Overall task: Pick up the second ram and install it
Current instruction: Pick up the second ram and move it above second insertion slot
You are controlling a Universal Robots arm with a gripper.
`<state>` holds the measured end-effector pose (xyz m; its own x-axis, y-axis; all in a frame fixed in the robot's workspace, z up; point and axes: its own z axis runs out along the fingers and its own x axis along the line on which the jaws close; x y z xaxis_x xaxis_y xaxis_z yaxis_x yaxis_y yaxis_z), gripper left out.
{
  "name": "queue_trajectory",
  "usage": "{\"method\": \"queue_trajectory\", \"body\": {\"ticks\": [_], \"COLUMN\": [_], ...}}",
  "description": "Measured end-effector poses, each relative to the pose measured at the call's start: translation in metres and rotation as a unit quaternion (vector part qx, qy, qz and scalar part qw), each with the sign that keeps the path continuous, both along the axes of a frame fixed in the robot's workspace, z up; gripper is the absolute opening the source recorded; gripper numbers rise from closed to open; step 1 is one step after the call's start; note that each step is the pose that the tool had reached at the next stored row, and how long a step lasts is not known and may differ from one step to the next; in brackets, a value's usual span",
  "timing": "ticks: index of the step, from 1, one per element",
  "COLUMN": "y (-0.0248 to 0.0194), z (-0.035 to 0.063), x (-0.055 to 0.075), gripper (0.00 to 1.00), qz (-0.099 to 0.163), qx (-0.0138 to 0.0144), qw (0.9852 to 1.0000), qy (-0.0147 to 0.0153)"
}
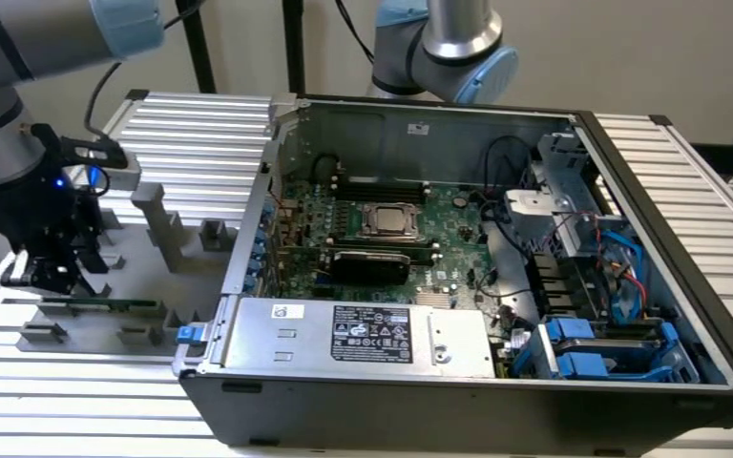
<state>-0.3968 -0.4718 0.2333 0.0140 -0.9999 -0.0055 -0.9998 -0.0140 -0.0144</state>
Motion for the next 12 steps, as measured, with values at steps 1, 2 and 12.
{"method": "queue_trajectory", "body": {"ticks": [1, 2, 12], "y": [0.0000, 0.0000, -0.0001], "z": [-0.0018, -0.0036, -0.0219], "x": [0.000, 0.000, 0.000], "gripper": [0.42, 0.42, 0.42], "qz": [0.000, 0.000, 0.004], "qx": [0.0000, 0.0000, 0.0003], "qw": [1.0000, 1.0000, 1.0000], "qy": [-0.0001, -0.0002, -0.0022]}}
